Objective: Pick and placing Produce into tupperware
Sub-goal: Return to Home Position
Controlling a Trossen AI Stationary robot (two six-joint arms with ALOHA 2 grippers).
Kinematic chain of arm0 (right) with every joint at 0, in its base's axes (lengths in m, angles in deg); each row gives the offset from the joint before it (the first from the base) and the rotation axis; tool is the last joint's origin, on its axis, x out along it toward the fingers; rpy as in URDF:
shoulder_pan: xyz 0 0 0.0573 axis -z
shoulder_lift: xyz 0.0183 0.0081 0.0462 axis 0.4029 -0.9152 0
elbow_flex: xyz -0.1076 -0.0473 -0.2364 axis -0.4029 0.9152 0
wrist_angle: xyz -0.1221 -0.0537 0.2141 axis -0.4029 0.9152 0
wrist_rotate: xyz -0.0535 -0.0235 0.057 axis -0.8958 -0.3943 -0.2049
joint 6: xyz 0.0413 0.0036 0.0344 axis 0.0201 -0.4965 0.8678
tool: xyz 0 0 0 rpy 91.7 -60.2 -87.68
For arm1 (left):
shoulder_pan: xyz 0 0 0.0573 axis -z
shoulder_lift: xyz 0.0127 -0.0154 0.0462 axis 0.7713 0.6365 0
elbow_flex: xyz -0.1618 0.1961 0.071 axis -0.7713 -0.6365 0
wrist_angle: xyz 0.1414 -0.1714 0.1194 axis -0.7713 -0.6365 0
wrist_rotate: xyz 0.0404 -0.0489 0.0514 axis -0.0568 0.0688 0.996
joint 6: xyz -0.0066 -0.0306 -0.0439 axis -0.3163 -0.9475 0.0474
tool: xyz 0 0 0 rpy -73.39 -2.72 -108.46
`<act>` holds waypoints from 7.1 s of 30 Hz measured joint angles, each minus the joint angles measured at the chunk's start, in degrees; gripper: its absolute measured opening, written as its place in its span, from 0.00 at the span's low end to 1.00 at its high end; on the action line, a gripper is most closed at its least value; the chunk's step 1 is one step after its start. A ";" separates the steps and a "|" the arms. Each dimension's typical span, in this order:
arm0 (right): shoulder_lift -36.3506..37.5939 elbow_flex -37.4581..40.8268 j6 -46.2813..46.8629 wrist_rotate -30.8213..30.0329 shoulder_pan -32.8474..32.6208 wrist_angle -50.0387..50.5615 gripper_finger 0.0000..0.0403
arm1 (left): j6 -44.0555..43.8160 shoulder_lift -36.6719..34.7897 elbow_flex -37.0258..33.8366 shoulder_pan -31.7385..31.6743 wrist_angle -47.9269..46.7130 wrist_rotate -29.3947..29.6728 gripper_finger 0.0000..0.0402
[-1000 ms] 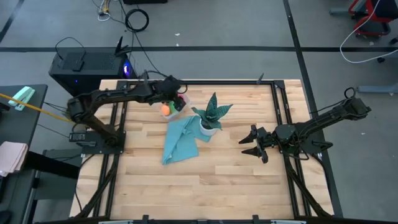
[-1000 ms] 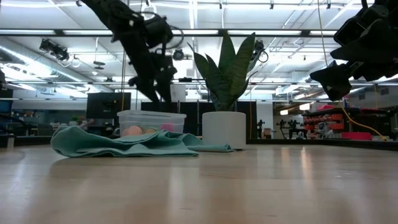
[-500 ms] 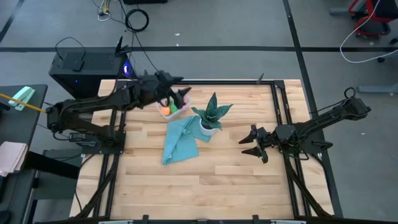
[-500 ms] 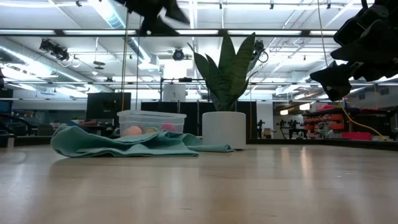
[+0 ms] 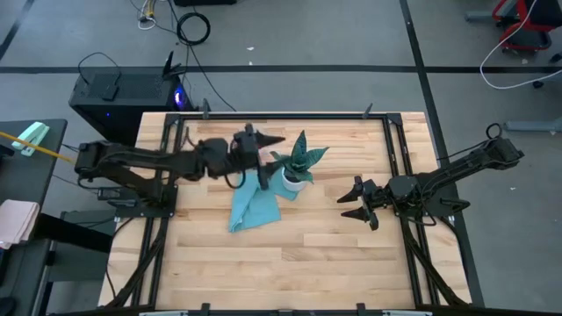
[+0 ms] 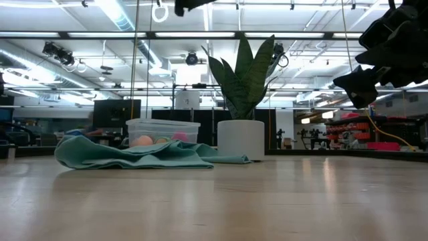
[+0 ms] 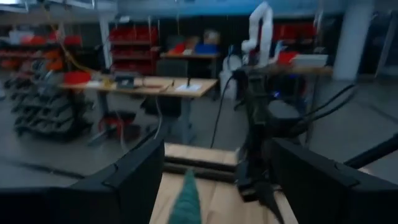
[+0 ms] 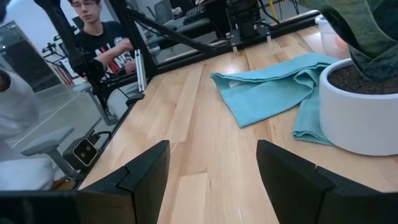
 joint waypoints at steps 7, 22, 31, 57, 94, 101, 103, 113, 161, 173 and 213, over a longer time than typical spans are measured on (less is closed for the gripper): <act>0.00 0.00 0.00 0.00 -0.04 0.14 0.61 | -0.62 -0.49 -14.56 -0.72 19.06 -0.37 0.71; 0.00 0.02 0.00 0.00 -0.02 0.01 0.61 | -1.93 -12.35 -43.67 -1.24 53.59 -2.57 0.58; 0.00 0.02 0.00 -1.18 0.00 -0.13 0.61 | -1.69 -25.38 -53.34 -1.24 56.37 -2.87 0.50; -0.01 0.02 0.70 -2.98 0.00 -0.50 0.61 | 6.00 -55.76 -56.53 4.46 25.88 -0.79 0.43; -0.02 0.02 4.36 -9.24 0.00 -0.51 0.61 | 8.56 -74.06 -56.60 3.00 -9.92 -2.95 0.39; -0.01 0.02 4.50 -10.56 0.00 -0.52 0.61 | 6.40 -74.06 -56.60 -1.71 -12.59 -13.91 0.32; 0.00 0.02 4.50 -11.06 0.00 -0.52 0.61 | 5.46 -74.06 -56.60 -3.10 -13.42 -15.96 0.30; -0.02 0.02 3.24 -11.40 0.00 -0.95 0.61 | 1.11 -73.97 -56.60 -6.16 -13.79 -16.43 0.17; 38.71 -1.65 -15.47 16.19 18.17 18.80 0.61 | -3.89 -73.93 -56.62 -6.14 -16.82 -17.19 0.10; 38.71 0.24 -12.71 16.52 19.61 19.11 0.54 | -3.88 -73.94 -56.62 -6.09 -16.99 -17.19 0.09; 37.25 0.24 -17.01 6.55 19.65 25.75 0.00 | -2.05 -73.95 -56.64 -6.14 -16.68 -27.01 0.02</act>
